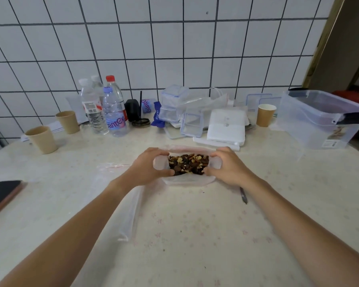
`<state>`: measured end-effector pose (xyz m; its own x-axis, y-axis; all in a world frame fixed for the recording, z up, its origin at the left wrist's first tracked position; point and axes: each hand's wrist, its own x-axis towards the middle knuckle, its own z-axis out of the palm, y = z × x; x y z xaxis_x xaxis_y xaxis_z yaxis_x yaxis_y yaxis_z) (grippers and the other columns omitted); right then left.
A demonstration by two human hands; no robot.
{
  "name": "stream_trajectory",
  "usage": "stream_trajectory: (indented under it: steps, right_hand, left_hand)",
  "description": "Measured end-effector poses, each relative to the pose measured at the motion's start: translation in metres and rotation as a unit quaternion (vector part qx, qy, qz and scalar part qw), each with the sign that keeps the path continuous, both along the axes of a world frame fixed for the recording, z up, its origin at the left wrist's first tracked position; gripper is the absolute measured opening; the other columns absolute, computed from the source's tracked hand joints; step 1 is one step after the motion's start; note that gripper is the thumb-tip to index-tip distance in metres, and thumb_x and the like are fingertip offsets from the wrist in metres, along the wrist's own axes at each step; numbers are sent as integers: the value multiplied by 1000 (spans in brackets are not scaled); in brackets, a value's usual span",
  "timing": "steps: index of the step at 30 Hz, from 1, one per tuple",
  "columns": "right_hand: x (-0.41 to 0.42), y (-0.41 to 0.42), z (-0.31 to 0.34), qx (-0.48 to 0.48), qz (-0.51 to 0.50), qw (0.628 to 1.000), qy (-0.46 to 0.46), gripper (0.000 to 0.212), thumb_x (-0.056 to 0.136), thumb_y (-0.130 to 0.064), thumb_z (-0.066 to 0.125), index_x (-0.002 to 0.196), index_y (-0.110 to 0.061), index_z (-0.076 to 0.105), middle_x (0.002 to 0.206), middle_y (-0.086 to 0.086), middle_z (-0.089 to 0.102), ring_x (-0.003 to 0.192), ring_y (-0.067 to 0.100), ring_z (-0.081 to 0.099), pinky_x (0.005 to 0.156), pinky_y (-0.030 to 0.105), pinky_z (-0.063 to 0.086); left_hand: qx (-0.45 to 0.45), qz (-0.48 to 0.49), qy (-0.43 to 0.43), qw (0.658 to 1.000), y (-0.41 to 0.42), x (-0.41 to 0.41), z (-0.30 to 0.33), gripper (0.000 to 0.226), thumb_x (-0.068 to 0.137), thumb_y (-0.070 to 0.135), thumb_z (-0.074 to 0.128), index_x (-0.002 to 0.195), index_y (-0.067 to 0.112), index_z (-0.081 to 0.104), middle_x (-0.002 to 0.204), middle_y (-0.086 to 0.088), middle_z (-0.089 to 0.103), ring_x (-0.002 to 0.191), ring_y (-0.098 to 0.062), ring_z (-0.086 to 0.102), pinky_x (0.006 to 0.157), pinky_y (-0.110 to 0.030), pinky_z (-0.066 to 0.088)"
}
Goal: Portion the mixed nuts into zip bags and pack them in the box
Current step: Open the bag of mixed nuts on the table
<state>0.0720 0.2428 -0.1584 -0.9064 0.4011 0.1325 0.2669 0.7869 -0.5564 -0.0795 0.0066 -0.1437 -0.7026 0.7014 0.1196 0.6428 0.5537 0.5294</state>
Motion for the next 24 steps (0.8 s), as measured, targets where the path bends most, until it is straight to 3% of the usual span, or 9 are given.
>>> stream_trajectory:
  steps: [3,5,7,9,12,16,24]
  right_hand:
    - [20,-17,4,43,-14,992,119,32,93,-30,73,121,-14,69,141,-1,49,134,14,46,95,17,29]
    - [36,-37,7,55,4,986,155,20,95,-29,69,111,-18,71,129,-5,57,124,12,54,98,25,35]
    - [50,-60,6,63,46,985,152,15,96,-31,67,107,-23,70,120,-11,60,115,8,58,107,26,33]
    - [61,-79,-2,58,100,985,128,19,98,-34,65,112,-22,69,121,-13,60,112,8,59,103,21,39]
    - [72,-99,-21,72,136,984,90,25,102,-37,57,118,-21,68,125,-13,57,113,8,56,98,30,48]
    - [74,-104,-31,104,141,981,85,23,104,-33,53,112,-19,69,118,-10,59,105,9,56,96,31,48]
    - [72,-101,-35,85,134,982,99,16,101,-29,61,112,-22,70,114,-14,59,98,1,58,85,13,43]
  left_hand:
    - [95,32,11,995,-30,16,1,52,86,54,75,130,28,66,145,7,53,130,-13,51,108,-31,40]
    - [114,49,32,992,-55,22,-2,47,87,56,69,124,27,70,138,9,56,120,-11,55,104,-33,45]
    - [121,79,59,988,-81,25,-7,41,93,53,61,119,23,71,134,5,61,117,-15,59,99,-32,45]
    - [106,124,87,983,-104,27,-13,44,102,50,48,121,18,71,134,-3,64,121,-23,59,98,-36,46]
    - [30,196,141,970,-129,32,-27,50,106,50,39,125,16,69,138,-7,64,128,-32,55,103,-45,44]
    - [-92,239,138,957,-135,36,-45,40,103,49,44,114,18,67,135,-10,63,128,-34,52,103,-45,42]
    - [44,266,161,949,-140,35,-47,17,98,29,62,100,20,76,106,-3,74,107,-30,61,87,-39,46]
